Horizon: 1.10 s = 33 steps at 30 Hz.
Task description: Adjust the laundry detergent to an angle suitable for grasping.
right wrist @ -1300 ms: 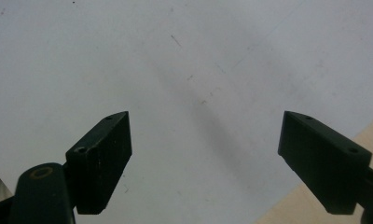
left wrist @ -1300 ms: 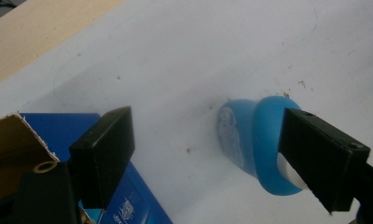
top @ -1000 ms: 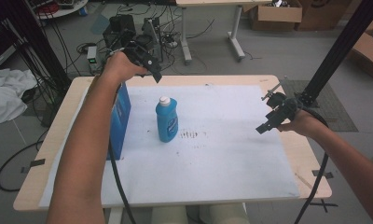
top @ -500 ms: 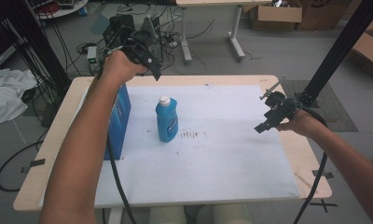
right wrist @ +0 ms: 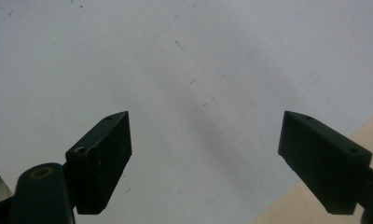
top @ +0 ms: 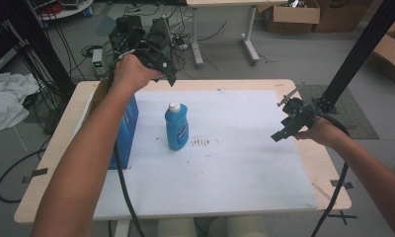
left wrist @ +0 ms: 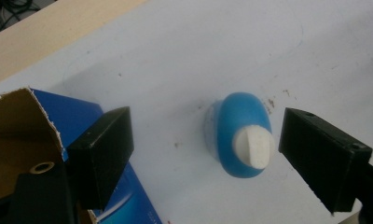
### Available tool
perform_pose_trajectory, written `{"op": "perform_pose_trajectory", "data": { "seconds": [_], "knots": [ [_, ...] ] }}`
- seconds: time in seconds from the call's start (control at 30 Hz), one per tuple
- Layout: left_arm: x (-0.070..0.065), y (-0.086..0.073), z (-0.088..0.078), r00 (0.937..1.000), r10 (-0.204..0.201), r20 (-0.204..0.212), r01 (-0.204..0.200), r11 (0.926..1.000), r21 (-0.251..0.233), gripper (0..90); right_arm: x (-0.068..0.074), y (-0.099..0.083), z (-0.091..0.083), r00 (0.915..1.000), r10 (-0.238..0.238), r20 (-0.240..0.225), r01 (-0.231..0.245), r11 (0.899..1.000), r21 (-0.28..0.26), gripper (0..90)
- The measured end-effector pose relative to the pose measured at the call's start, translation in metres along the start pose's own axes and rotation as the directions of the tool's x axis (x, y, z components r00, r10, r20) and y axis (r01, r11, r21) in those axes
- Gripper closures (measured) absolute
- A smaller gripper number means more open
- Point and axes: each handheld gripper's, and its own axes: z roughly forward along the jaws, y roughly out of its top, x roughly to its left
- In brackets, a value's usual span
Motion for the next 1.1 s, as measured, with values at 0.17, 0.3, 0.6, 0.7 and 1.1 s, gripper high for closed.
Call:
{"op": "perform_pose_trajectory", "data": {
  "seconds": [0.17, 0.3, 0.6, 0.7, 1.1],
  "knots": [
    [-0.008, -0.001, 0.001, 1.0, 0.001, 0.009, -0.001, 1.0, 0.001, 18.0, 0.0, 0.0, 0.0, 1.0, -0.001, -0.003, 0.001, 1.0, -0.004, 17.3],
    [-0.014, -0.003, 0.003, 0.9997, 0.007, 0.023, -0.007, 1.0, 0.0, 18.0, 0.001, -0.001, 0.0, 1.0, -0.004, -0.002, 0.004, 1.0, -0.005, 17.2],
    [-0.024, -0.007, 0.011, 0.9997, -0.005, 0.023, 0.005, 0.9998, 0.018, 18.0, 0.001, -0.001, 0.001, 1.0, -0.005, -0.005, 0.005, 1.0, -0.009, 17.2],
    [-0.027, -0.009, 0.017, 0.9996, 0.01, 0.028, -0.011, 0.9995, 0.03, 18.1, 0.001, -0.002, 0.001, 1.0, -0.005, -0.004, 0.005, 1.0, -0.011, 17.2],
    [-0.039, -0.013, 0.036, 0.9953, 0.092, 0.03, -0.093, 0.9939, 0.058, 18.1, 0.0, -0.004, 0.002, 1.0, -0.005, -0.005, 0.005, 1.0, -0.011, 17.2]
  ]
}}
